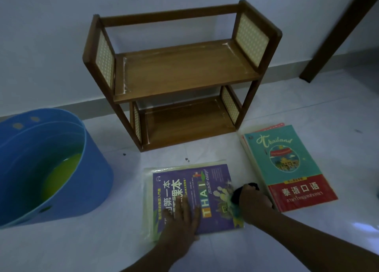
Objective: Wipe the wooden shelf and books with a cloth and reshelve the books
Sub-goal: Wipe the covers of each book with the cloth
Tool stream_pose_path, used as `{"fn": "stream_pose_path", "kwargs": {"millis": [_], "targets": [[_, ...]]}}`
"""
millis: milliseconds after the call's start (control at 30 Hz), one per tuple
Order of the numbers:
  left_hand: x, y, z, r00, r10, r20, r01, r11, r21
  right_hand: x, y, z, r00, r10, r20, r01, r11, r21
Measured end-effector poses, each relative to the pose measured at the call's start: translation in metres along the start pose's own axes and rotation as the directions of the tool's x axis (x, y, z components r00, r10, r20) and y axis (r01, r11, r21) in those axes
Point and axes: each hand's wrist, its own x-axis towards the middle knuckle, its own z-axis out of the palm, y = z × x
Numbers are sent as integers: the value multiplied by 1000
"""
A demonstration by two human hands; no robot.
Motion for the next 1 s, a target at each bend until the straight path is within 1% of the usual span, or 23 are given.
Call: {"fn": "stream_pose_path", "kwargs": {"millis": [167,200,267,333,400,433,467,500,533,567,600,633,667,700,733,767,800,833,867,900,933,967,1000], "targets": [[12,10,3,997,-21,-73,36,978,207,3,4,-1,1000,-11,19,9,996,92],[10,11,-3,991,16,-133,20,965,261,5,7,2,999,-21,39,17,994,108],[-8,13,-35,979,101,-175,-45,952,302,7,16,-2,992,-24,128,-3,979,205],[-26,7,-70,924,216,-315,-115,944,308,10,27,-15,979,-65,195,-2,947,321],[-49,-2,-110,901,195,-388,-157,979,127,15,37,-26,969,-103,223,9,921,389],[-59,-8,-126,891,136,-433,-160,987,-21,13,38,-32,960,-127,250,14,913,408],[-65,-13,-138,904,52,-424,-149,969,-198,10,37,-35,949,-157,275,35,915,402],[-70,-19,-150,927,-27,-373,-151,886,-439,3,33,-43,942,-197,272,80,918,388],[-72,-25,-155,944,-91,-316,-160,712,-684,-3,27,-48,943,-243,226,135,903,407],[-72,-31,-157,956,-137,-260,-161,494,-855,-10,21,-56,940,-324,104,234,837,495],[-72,-37,-158,966,-166,-196,-147,269,-952,-11,15,-58,926,-377,-9,293,704,647],[-67,-42,-153,975,-181,-128,-120,57,-991,-13,12,-64,910,-413,-40,276,532,800],[-61,-47,-145,980,-189,-58,-79,-108,-991,-10,8,-68,900,-437,-1,174,355,919],[-53,-50,-136,980,-199,3,-37,-196,-980,-7,6,-71,892,-448,60,16,163,986],[-45,-53,-124,976,-211,51,2,-227,-974,1,4,-70,886,-445,134,-142,15,990],[-37,-57,-113,971,-220,91,41,-222,-974,6,0,-69,885,-433,172,-219,-60,974],[-30,-60,-101,968,-223,118,73,-197,-978,14,-6,-64,900,-397,180,-220,-58,974],[-24,-63,-92,964,-235,126,95,-138,-986,16,-12,-63,910,-376,173,-193,-16,981],[-18,-67,-81,959,-259,118,111,-43,-993,20,-20,-60,924,-348,159,-159,29,987],[-12,-70,-72,955,-280,99,128,88,-988,22,-27,-57,934,-326,144,-123,84,989],[-6,-75,-64,951,-300,72,152,253,-955,23,-32,-55,943,-305,133,-88,155,984],[1,-81,-56,950,-309,34,171,429,-887,22,-35,-54,948,-297,118,-51,222,974],[7,-87,-49,952,-304,-16,168,570,-804,23,-37,-52,952,-289,102,-19,274,962]]}}
